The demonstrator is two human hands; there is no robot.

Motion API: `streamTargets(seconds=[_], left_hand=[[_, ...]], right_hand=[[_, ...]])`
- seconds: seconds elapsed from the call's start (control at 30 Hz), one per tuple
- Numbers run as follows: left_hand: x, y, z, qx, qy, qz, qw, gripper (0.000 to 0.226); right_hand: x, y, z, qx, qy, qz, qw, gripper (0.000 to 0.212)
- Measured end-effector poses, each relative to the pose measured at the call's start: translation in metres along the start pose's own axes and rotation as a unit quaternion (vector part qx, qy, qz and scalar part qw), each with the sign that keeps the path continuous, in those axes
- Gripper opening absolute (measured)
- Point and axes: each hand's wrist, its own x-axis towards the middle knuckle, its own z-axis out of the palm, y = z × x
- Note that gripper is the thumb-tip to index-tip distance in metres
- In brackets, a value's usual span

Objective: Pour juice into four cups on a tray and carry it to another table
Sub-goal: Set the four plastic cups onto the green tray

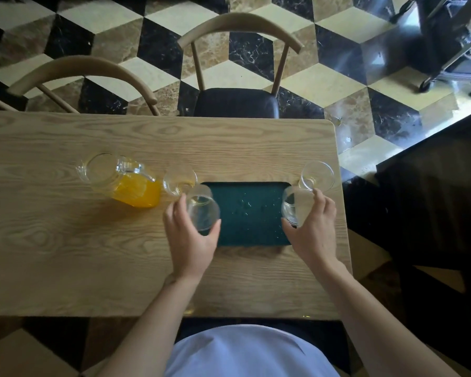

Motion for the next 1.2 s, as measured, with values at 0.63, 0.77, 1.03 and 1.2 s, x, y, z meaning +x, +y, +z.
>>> streamTargets(seconds=[0.63, 0.77, 1.03, 1.2], left_hand=[[0.067, 0.035, 0.065, 0.097, -0.243, -0.052, 0.964, 0.114], [0.067, 0.029, 0.068, 0.088, -0.243, -0.056, 0.964, 0.115], [0.073, 0.026, 0.068, 0.047, -0.234, -0.079, 0.968, 0.122], [0.074, 0.019, 0.037, 0.061, -0.138, -0.059, 0.987, 0.098]], right_hand=[[0.069, -0.05, 0.044, -0.052, -0.214, -0.047, 0.974, 0.102], [0.07, -0.053, 0.044, -0.058, -0.214, -0.044, 0.974, 0.102], [0.065, -0.054, 0.042, -0.047, -0.224, -0.036, 0.973, 0.114], [0.056, -0.042, 0.017, -0.001, -0.168, -0.035, 0.985, 0.115]])
